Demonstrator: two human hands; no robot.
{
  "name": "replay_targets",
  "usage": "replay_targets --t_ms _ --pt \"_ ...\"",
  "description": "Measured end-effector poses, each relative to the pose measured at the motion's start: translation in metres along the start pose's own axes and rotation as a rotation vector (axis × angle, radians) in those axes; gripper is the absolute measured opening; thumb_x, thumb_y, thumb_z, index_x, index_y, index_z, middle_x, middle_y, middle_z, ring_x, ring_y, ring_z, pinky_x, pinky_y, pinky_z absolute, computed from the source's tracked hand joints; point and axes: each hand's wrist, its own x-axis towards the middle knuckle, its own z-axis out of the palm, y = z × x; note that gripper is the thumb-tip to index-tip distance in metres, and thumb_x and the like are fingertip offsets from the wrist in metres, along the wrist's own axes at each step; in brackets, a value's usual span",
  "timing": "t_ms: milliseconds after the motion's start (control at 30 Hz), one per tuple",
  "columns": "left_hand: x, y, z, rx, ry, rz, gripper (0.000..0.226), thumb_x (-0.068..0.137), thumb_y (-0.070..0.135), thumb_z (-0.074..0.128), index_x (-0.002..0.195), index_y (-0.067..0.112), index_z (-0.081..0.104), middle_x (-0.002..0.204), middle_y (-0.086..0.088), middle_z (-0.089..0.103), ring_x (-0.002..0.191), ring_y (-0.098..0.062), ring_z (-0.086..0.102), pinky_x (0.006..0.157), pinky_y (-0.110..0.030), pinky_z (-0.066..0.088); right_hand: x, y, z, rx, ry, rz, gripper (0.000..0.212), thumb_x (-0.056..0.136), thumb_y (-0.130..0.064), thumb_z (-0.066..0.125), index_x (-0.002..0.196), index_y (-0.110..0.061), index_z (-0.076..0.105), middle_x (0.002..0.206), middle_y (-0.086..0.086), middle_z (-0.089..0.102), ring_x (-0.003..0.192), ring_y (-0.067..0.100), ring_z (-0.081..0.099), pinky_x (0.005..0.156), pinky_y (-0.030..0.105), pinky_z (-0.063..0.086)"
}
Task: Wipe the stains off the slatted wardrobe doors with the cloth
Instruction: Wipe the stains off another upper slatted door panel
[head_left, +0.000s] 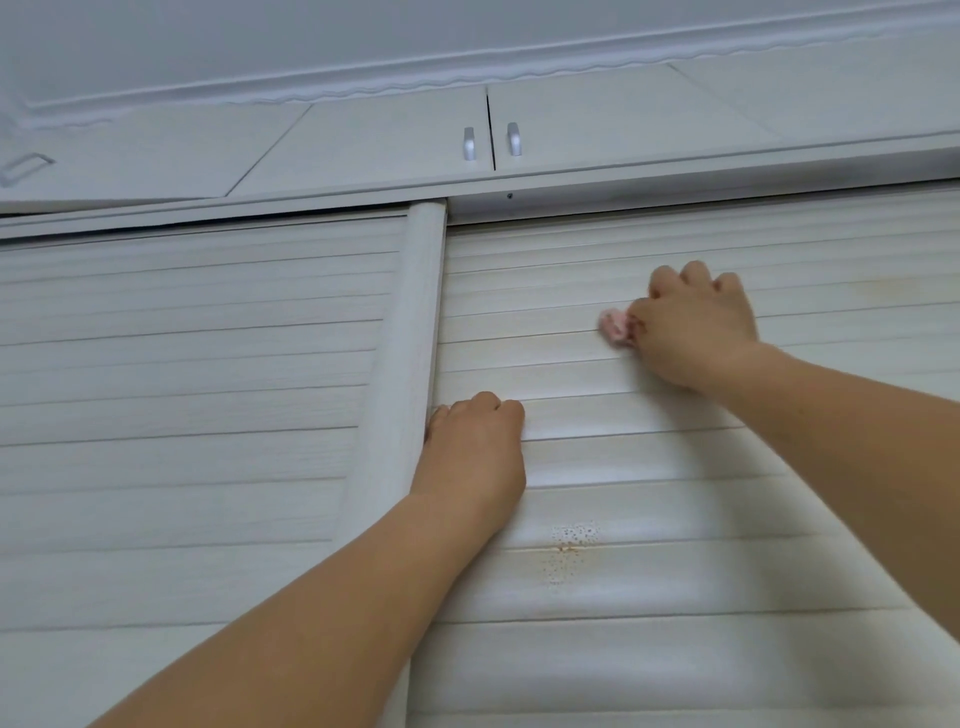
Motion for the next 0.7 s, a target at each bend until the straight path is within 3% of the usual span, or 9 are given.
replay_targets --t_ms 133,233,333,367,400,467,567,700 --pt "0.001 0.000 -0.001 -0.011 -0.006 -0.005 0.043 0.084 -0.002 0.037 0.122 0.013 0.050 0.118 -0.006 0.050 0.106 -0.026 0.047 0.090 -0.031 0.032 -0.001 -0.002 -0.006 0.100 -0.103 0.086 0.032 0.092 -0.013 0.043 0.117 -0.014 0.061 0.115 0.009 0.047 0.114 0.030 0.039 0.090 0.041 0.043" --pt "0.001 0.000 -0.003 -0.009 -0.017 -0.002 0.039 0.083 -0.002 0.038 0.117 0.013 0.051 0.115 -0.007 0.051 0.104 -0.027 0.048 0.087 -0.032 0.032 0.001 -0.032 -0.017 0.195 -0.142 0.028 0.029 0.091 -0.009 0.044 0.112 -0.012 0.062 0.115 0.010 0.047 0.113 0.030 0.042 0.089 0.042 0.046" --pt "0.001 0.000 -0.003 -0.002 -0.021 -0.002 0.037 0.081 -0.001 0.040 0.113 0.013 0.052 0.114 -0.008 0.051 0.104 -0.028 0.048 0.087 -0.032 0.032 0.013 -0.074 -0.029 0.359 -0.195 -0.082 0.017 0.084 -0.007 0.045 0.082 -0.017 0.058 0.114 0.012 0.052 0.100 0.029 0.047 0.089 0.041 0.045" --pt "0.002 0.000 -0.002 0.001 -0.024 0.001 0.038 0.081 -0.001 0.040 0.114 0.012 0.052 0.115 -0.008 0.051 0.104 -0.029 0.048 0.086 -0.032 0.032 0.016 -0.088 -0.032 0.429 -0.228 -0.101 0.017 0.085 -0.009 0.043 0.079 -0.018 0.055 0.120 0.014 0.052 0.103 0.031 0.050 0.090 0.039 0.042" --pt "0.002 -0.001 -0.001 0.002 -0.024 0.006 0.040 0.080 -0.001 0.041 0.116 0.012 0.053 0.115 -0.009 0.051 0.104 -0.029 0.048 0.087 -0.032 0.032 0.018 -0.098 -0.030 0.480 -0.259 -0.139 0.019 0.089 -0.011 0.038 0.088 -0.018 0.056 0.131 0.015 0.049 0.116 0.032 0.049 0.092 0.036 0.037" --pt "0.002 -0.002 0.000 -0.006 -0.025 0.007 0.045 0.080 0.000 0.041 0.121 0.012 0.052 0.117 -0.009 0.051 0.107 -0.030 0.048 0.090 -0.033 0.033 0.015 -0.109 -0.019 0.552 -0.242 -0.237 0.034 0.095 -0.015 0.031 0.121 -0.023 0.052 0.151 0.012 0.031 0.139 0.026 0.028 0.106 0.043 0.021" --pt "0.002 -0.002 0.000 0.010 -0.020 0.013 0.042 0.081 0.000 0.041 0.119 0.012 0.051 0.117 -0.009 0.051 0.108 -0.029 0.047 0.090 -0.033 0.032 0.016 -0.092 -0.003 0.492 -0.219 -0.357 0.044 0.098 -0.022 0.029 0.137 -0.036 0.040 0.158 0.007 0.016 0.144 0.027 0.012 0.113 0.051 0.014" --pt "0.001 0.000 -0.002 0.019 -0.029 0.027 0.039 0.081 0.000 0.041 0.116 0.011 0.051 0.117 -0.008 0.051 0.108 -0.028 0.047 0.092 -0.034 0.032 0.036 -0.074 -0.001 0.410 -0.286 -0.088 0.052 0.095 -0.020 0.034 0.146 -0.021 0.029 0.157 0.010 0.015 0.142 0.035 0.012 0.112 0.052 0.017"
